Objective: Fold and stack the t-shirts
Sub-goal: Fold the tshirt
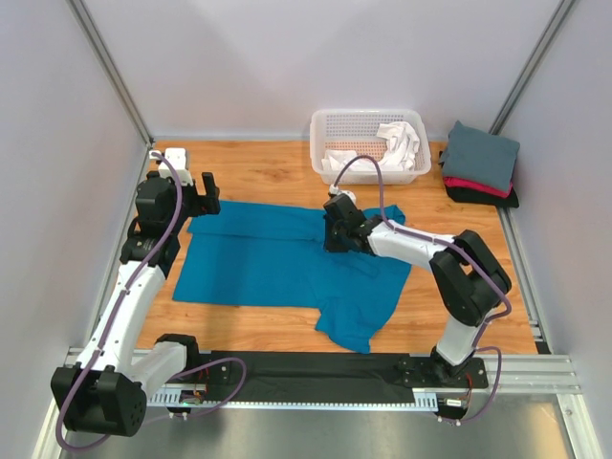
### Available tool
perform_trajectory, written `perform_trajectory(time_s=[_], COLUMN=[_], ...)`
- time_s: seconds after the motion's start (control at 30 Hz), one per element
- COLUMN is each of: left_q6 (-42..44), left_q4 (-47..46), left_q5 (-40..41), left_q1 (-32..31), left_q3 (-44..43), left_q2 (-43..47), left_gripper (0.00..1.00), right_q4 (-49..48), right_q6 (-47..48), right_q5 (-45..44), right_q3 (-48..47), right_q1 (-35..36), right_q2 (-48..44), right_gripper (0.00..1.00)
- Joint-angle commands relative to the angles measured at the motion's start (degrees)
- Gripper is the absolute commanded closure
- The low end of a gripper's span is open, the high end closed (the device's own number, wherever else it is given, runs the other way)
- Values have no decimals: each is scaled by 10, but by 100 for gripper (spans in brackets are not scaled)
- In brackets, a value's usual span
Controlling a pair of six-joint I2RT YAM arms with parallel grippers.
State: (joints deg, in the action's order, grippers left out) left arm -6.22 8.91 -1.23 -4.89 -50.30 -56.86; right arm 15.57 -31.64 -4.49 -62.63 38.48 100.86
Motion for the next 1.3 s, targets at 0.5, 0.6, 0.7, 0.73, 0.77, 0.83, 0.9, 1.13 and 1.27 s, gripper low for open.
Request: perform_trajectory(time_s=[0.5,0.6,0.7,0.73,0.77,0.83,0.9,1.13,1.27], left_q6=[-13,-16,-32,-36,-41,-67,-131,-252,-260], left_q4=[11,16,37,44,48,44,30,-6,3], left_q5=[-25,-44,-37,-38,-39,-29,8,82,131], left_q1=[1,0,0,0,-1,-7,-7,-7,-5], left_q3=[-19,-21,-30,-38,-39,-34,-28,-61,-112], left_q2=[-7,-18,-37,-41,-46,-51,-66,-200,-292], left_gripper=[1,1,1,1,1,1,1,14,25], right_q4=[102,141,172,176,175,171,141,23,4], right_q6=[-77,-64,-52,-46,-45,-48,-57,-62,-74], right_q5=[-52,-94,-122,-128,-132,-146,-148,-177,-171], right_q3=[21,9,9,13,20,41,68,73,45], right_q1=[88,76,35,9,-5,-56,-88,-144,-177], right_q2=[-112,-161,-205,-215,-231,-243,-254,-190,-97], right_gripper=[62,57,46,42,41,41,43,57,62])
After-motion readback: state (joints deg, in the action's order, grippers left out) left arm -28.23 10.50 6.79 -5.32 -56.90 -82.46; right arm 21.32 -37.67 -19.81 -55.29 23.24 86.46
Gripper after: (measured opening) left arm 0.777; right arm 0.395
